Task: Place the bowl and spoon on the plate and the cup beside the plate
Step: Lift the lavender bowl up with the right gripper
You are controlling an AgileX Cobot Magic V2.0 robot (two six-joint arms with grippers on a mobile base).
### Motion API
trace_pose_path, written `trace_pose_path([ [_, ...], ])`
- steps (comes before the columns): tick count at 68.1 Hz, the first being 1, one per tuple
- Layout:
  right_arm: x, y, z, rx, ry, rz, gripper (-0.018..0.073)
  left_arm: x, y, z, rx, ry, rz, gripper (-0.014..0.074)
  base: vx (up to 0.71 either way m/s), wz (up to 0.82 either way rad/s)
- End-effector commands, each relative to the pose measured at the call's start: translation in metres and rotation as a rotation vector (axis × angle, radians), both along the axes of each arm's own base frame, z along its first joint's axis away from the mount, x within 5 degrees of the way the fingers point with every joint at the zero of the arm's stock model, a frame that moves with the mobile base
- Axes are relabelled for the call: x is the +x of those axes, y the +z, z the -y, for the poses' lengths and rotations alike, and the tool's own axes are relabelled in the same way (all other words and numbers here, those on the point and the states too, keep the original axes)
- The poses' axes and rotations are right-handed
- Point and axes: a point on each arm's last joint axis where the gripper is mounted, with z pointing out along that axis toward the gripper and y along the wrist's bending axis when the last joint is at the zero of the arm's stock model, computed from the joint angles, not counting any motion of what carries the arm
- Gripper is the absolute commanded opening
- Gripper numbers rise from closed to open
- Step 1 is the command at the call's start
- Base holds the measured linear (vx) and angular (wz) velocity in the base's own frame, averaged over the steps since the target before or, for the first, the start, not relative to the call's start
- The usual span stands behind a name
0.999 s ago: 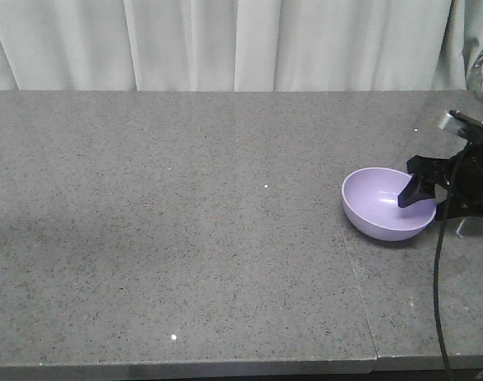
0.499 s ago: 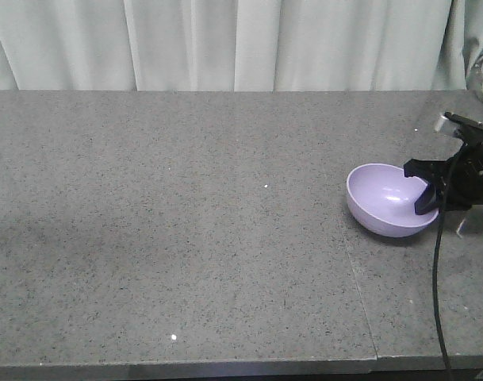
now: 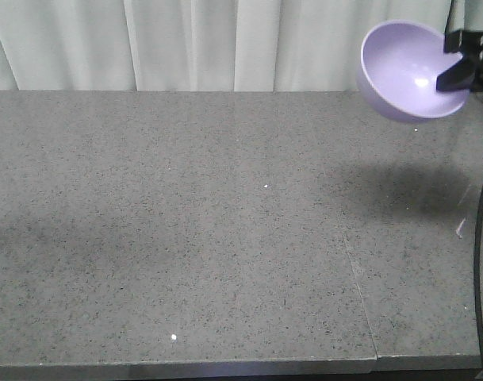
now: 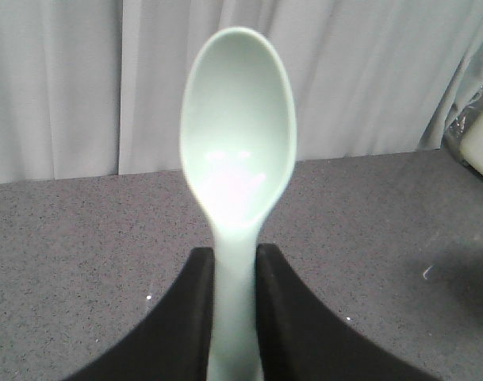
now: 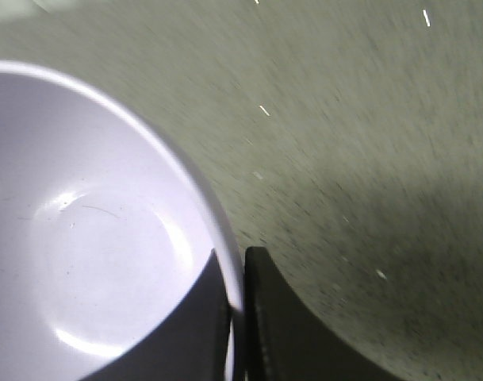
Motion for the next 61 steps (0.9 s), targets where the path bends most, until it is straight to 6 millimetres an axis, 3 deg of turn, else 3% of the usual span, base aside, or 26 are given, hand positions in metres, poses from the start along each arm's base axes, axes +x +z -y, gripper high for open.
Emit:
trace_pose_path([
  [1,-0.033,0.052,-0.01,0.022,0.014,0.179,-0.001,-0.011,0.018,0.002,-0.028,0.009,0.105,-0.0007,0.0,0.0],
  [11,-0.062,0.076,-0.017,0.005,0.018,0.258,-0.001,-0.011,0.018,0.002,-0.028,0.009,0.105,-0.0007,0.0,0.0],
  [25,-0.082,0.091,-0.021,-0.007,0.022,0.308,-0.001,-0.011,0.018,0.002,-0.029,0.009,0.104,-0.0007,0.0,0.0],
  [61,-0.089,0.093,-0.023,-0.007,0.035,0.297,-0.001,-0.011,0.018,0.002,-0.029,0.009,0.104,-0.0007,0.0,0.0],
])
